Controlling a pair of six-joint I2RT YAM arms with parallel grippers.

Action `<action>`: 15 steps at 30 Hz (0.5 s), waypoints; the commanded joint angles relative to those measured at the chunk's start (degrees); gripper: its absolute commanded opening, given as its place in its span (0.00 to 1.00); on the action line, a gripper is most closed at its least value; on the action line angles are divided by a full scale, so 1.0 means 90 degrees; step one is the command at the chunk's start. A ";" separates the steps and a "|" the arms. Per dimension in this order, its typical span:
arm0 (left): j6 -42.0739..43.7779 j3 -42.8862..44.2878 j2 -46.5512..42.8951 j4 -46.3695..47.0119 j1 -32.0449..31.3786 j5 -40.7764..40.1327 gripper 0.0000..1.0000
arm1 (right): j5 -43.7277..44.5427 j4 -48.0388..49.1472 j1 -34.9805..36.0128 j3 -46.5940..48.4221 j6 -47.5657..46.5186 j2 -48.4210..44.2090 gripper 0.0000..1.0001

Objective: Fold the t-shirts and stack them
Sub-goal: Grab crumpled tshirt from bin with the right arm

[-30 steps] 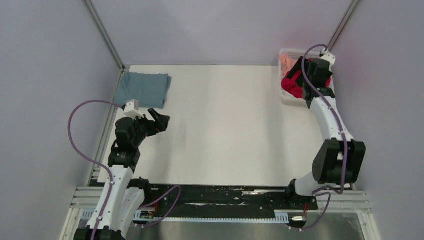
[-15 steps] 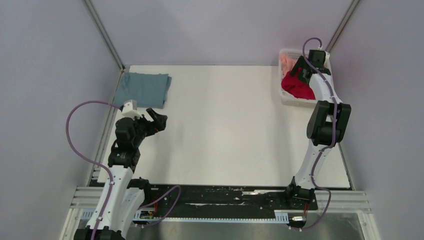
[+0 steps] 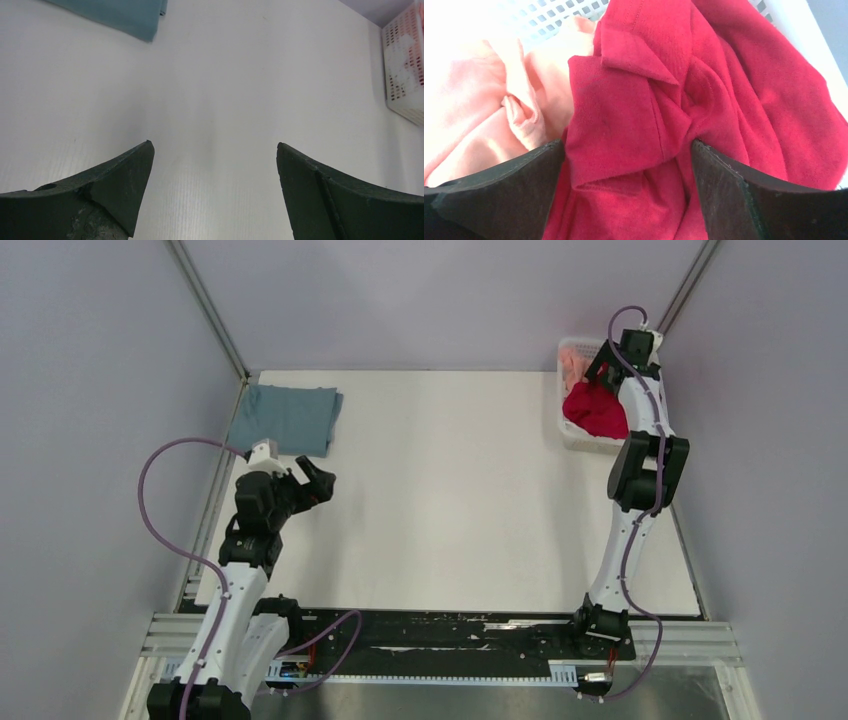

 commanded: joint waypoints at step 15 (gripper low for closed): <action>0.0117 0.0063 0.0126 0.0191 -0.0002 -0.0090 1.00 | 0.0592 0.0831 -0.0101 0.0715 -0.0029 -0.0889 0.10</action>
